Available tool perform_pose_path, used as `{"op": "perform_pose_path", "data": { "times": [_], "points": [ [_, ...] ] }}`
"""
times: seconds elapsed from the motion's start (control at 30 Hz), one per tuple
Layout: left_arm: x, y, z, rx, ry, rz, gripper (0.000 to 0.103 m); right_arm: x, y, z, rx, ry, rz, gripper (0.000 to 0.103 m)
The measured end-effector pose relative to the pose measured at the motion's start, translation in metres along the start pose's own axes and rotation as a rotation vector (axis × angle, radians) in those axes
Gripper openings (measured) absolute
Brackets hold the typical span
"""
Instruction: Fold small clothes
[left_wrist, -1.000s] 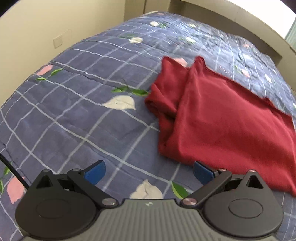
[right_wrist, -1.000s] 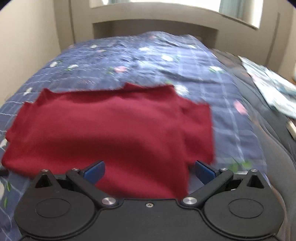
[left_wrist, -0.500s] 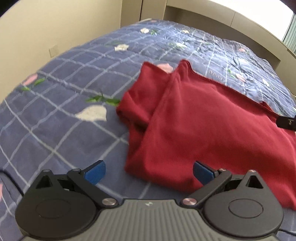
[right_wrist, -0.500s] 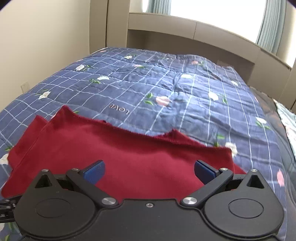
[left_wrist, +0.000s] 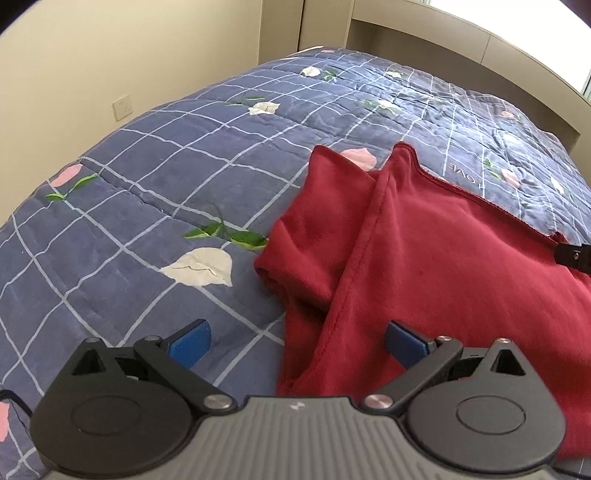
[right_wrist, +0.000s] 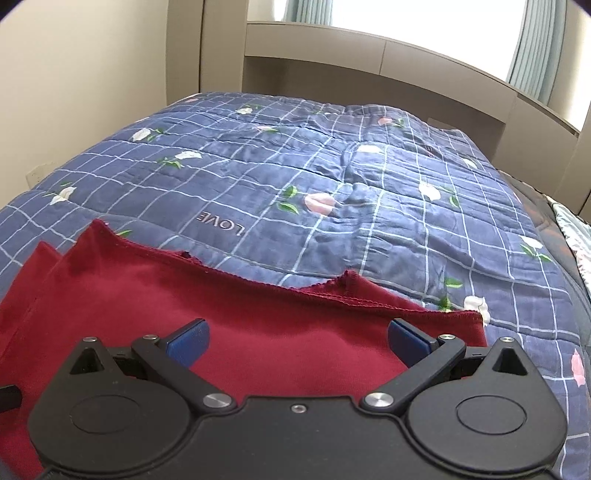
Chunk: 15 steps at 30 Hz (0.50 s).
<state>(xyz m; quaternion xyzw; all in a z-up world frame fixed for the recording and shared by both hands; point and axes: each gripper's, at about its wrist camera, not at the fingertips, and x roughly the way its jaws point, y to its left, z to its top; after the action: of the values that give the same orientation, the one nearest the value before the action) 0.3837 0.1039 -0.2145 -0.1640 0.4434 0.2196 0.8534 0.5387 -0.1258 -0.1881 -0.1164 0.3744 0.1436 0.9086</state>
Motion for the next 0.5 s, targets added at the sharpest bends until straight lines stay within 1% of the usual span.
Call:
{"op": "perform_pose_path", "data": {
  "times": [0.3,0.5],
  "points": [
    [0.006,-0.001,0.001,-0.005,0.01,-0.006,0.103,0.009,-0.006,-0.006,0.018,0.019,-0.005,0.102],
    [0.007,-0.003,0.0,-0.003,0.015,-0.008,0.103,0.01,-0.003,-0.012,0.007,0.033,0.002,0.102]
  ]
}}
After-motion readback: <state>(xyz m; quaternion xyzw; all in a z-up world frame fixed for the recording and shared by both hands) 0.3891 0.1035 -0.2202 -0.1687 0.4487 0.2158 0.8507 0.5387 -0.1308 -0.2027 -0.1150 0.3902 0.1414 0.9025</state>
